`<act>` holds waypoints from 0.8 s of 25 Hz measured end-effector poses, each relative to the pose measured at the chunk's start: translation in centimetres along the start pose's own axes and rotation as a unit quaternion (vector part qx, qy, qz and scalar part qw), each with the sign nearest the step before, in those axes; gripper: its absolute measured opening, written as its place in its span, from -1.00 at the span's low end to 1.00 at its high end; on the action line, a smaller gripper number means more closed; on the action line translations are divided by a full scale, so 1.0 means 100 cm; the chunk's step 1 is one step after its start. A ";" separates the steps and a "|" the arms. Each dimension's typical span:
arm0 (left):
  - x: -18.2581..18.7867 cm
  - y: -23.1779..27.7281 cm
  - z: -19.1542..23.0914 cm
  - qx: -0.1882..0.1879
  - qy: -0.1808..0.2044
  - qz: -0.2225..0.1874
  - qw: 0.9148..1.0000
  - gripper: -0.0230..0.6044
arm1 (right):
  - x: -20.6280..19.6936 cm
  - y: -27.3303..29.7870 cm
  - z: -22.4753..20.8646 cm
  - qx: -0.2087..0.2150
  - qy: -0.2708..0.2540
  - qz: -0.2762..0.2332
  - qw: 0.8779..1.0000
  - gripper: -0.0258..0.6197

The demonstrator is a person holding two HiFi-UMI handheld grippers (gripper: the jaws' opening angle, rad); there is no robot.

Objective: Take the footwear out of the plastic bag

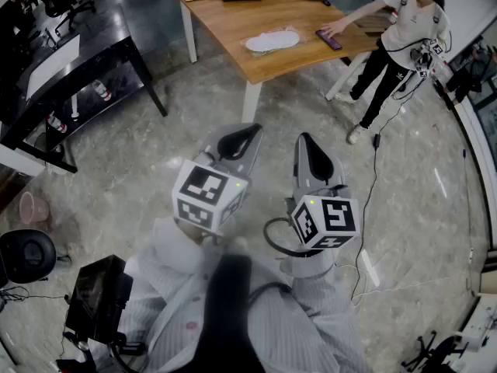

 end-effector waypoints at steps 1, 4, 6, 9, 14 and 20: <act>0.000 0.002 0.001 0.001 0.000 -0.001 1.000 -0.92 | 0.002 0.002 -0.002 -0.001 -0.001 -0.002 1.000 -0.88; 0.002 0.007 0.003 0.004 0.002 -0.006 1.000 -0.92 | 0.005 0.005 -0.006 -0.003 -0.002 -0.007 1.000 -0.88; 0.002 0.010 0.002 0.007 0.006 -0.008 1.000 -0.92 | 0.006 0.007 -0.008 -0.003 -0.005 -0.009 1.000 -0.88; 0.003 0.011 0.001 0.008 0.009 -0.012 1.000 -0.92 | 0.006 0.006 -0.009 -0.002 -0.006 -0.011 1.000 -0.88; 0.006 0.011 -0.003 0.006 0.008 -0.011 1.000 -0.92 | 0.006 0.004 -0.010 0.000 -0.002 -0.016 1.000 -0.88; -0.001 0.018 -0.009 0.014 -0.018 -0.012 1.000 -0.92 | 0.001 -0.003 -0.026 0.001 0.003 -0.016 1.000 -0.88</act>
Point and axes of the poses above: the fingertips, and each gripper's own axes: y forward along the fingers, z to its left, x out of its top, the point moved 10 cm from there along -y, backward along the fingers, and after that the axes turned 4 degrees about -z, right-handed, at the moved point
